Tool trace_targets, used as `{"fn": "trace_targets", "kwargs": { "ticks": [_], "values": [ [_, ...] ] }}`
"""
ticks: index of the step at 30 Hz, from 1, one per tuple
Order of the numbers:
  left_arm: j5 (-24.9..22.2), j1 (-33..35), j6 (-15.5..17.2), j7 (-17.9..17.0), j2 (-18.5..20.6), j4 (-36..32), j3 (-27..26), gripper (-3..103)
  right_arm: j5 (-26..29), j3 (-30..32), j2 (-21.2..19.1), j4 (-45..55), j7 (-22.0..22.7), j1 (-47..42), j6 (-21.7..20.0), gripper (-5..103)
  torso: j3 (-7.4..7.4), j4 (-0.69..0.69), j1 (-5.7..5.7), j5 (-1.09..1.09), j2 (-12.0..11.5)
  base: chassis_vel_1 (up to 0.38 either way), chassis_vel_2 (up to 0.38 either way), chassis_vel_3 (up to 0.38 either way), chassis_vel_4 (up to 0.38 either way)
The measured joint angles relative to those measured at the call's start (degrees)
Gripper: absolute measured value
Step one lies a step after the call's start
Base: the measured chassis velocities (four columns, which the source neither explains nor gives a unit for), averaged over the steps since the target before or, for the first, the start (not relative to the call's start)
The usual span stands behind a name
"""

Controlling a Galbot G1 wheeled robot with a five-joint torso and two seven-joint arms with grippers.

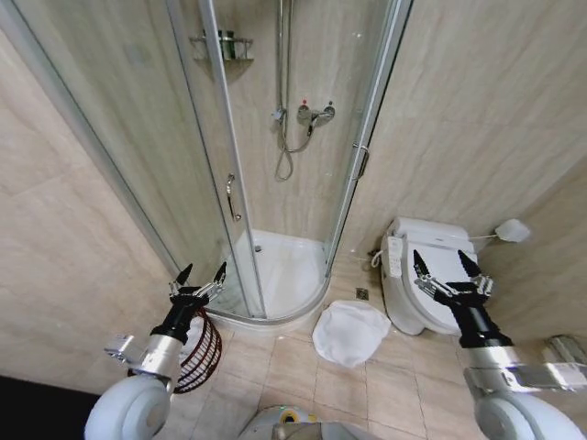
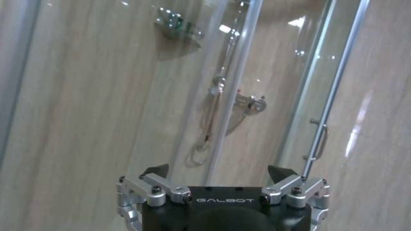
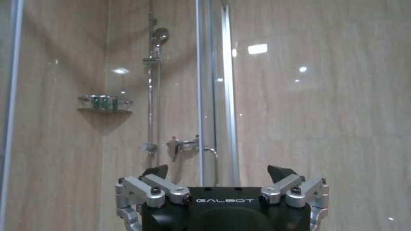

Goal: Discard the used towel into the hamper.

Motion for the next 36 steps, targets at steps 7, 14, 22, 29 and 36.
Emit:
{"fn": "trace_targets", "kwargs": {
  "ticks": [7, 14, 22, 29, 36],
  "values": [
    [0.00, 0.00, 0.00, 0.00, 0.00, 0.00, 0.00, 100, 0.00, 0.00, 0.00, 0.00, 0.00, 0.00, 0.00, 100, 0.00, -0.02, 0.00, 0.01, 0.00, -0.030, -0.030, -0.024, -0.026],
    [0.00, 0.00, 0.00, 0.00, 0.00, 0.00, 0.00, 100, 0.00, 0.00, 0.00, 0.00, 0.00, 0.00, 0.00, 100, -0.36, -0.01, -0.33, 0.00, -0.76, 0.000, 0.000, 0.000, 0.000],
    [0.00, 0.00, 0.00, 0.00, 0.00, 0.00, 0.00, 100, 0.00, 0.00, 0.00, 0.00, 0.00, 0.00, 0.00, 100, -1.97, -0.01, -1.74, 0.00, -3.80, 0.000, 0.000, 0.000, 0.000],
    [0.00, 0.00, 0.00, 0.00, 0.00, 0.00, 0.00, 100, 0.00, 0.00, 0.00, 0.00, 0.00, 0.00, 0.00, 100, -3.43, -0.01, -3.02, 0.00, -6.50, 0.000, 0.000, 0.000, 0.000],
    [0.00, 0.00, 0.00, 0.00, 0.00, 0.00, 0.00, 100, 0.00, 0.00, 0.00, 0.00, 0.00, 0.00, 0.00, 100, -4.96, -0.02, -4.44, 0.00, -9.44, 0.000, 0.000, 0.000, 0.000]
  ]
}}
